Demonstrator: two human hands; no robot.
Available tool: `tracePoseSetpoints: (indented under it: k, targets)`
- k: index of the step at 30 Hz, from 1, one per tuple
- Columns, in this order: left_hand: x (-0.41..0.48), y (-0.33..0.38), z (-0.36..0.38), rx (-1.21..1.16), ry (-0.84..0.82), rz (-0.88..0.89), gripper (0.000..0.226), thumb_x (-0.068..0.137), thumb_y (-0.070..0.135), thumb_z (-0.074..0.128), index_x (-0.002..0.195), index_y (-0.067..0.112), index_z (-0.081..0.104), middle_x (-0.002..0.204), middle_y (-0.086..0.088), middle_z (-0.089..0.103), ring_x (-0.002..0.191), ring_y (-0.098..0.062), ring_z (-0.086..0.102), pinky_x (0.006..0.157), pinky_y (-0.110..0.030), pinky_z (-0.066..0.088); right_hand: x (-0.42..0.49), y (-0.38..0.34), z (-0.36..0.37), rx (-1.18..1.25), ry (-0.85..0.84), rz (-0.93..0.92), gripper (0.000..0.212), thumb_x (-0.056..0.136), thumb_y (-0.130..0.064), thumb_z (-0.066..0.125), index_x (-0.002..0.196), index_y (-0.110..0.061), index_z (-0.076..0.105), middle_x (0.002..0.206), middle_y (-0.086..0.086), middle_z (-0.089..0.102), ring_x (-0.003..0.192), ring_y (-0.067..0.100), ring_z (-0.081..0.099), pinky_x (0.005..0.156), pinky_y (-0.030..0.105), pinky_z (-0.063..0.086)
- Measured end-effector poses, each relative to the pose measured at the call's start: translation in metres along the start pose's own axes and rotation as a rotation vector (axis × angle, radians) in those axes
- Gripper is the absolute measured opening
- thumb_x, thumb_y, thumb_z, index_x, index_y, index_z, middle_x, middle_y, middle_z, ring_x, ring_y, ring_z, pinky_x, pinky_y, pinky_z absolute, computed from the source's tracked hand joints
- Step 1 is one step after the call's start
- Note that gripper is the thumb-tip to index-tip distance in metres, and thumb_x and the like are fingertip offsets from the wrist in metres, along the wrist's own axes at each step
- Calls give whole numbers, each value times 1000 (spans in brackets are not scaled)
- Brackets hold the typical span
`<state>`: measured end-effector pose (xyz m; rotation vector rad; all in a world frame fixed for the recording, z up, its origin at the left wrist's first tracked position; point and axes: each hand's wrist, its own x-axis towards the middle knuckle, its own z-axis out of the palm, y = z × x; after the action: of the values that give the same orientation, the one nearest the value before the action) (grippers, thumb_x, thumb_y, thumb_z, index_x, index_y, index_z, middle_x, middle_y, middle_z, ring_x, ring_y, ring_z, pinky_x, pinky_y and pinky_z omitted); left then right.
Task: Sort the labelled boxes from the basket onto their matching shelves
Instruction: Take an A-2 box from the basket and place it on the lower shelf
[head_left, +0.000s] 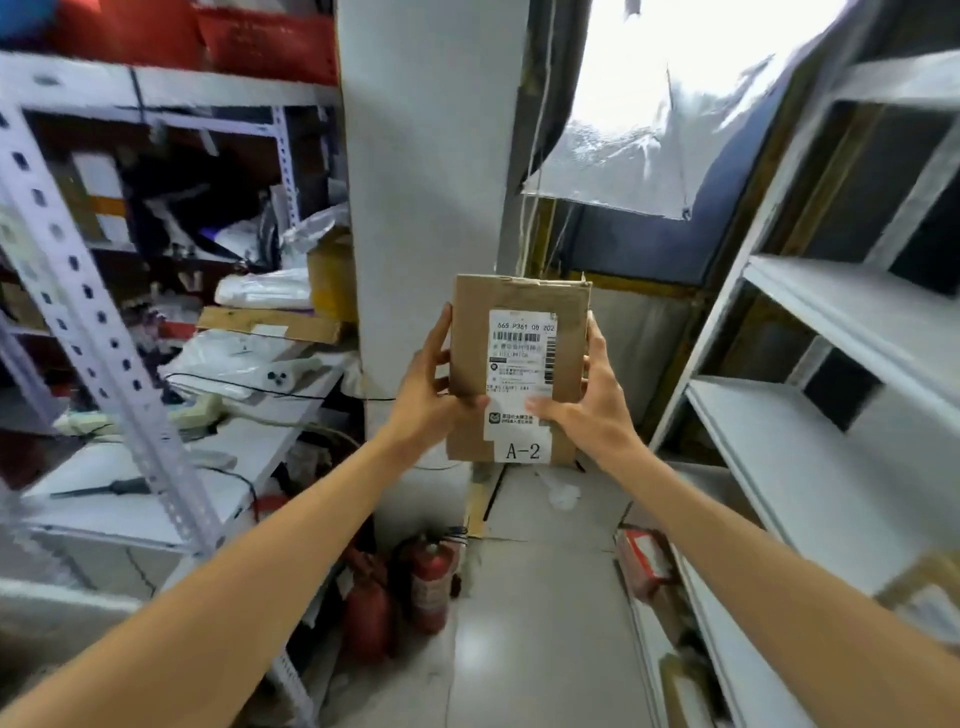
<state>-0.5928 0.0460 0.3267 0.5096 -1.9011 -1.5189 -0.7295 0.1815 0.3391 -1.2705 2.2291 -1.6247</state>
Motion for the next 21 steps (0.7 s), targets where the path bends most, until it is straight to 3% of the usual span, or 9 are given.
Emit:
tracePoseSetpoints:
  k: [2,6,8,13,16,18,21]
  targets:
    - [22,0,29,-5,-61,35,103,76,-1,74,150,43,17,131,-2,47,120,-22,51,83,-28,54,6,14,-23,-39,69,40,115,71,-8,83,154,-23,5,130,-2,51,115,5,48,95,23,42]
    - [63,7,92,-13,-214,37,104,78,-12,67,151,39,13,129,1,46,117,-16,49,85,-32,54,14,40,-71,-108,215,133,117,68,-10,84,153,-29,6,136,0,51,124,16,50,100,48,49]
    - [83,8,124,-43,-304,51,106,77,-15,66,151,40,14,134,-6,46,119,-21,52,81,-28,56,13,50,-96,-129,295,170,111,71,-11,83,151,-33,9,140,1,48,129,21,49,98,51,49]
    - [109,12,206,-99,-522,66,109,74,-14,68,150,44,15,127,-11,50,109,-29,61,70,-31,60,-4,76,-157,-149,462,254,105,75,-9,80,152,-28,11,143,2,46,128,20,48,101,43,47]
    - [112,12,247,-158,-633,38,109,75,-17,66,151,40,14,123,-8,52,106,-26,62,75,-41,60,-16,92,-185,-174,555,299,106,74,-6,80,152,-26,11,137,0,50,119,13,51,96,36,49]
    - [115,9,269,-182,-687,32,109,72,-14,69,150,42,17,123,-9,52,108,-30,62,80,-53,57,-22,102,-199,-184,598,323,108,72,-4,80,153,-25,11,129,-6,50,111,7,49,90,28,49]
    - [120,4,293,-192,-758,18,108,71,-9,71,148,45,20,127,-12,50,110,-35,61,81,-58,55,-26,117,-215,-199,638,339,109,71,-3,81,153,-24,12,121,-12,46,108,4,46,79,9,45]
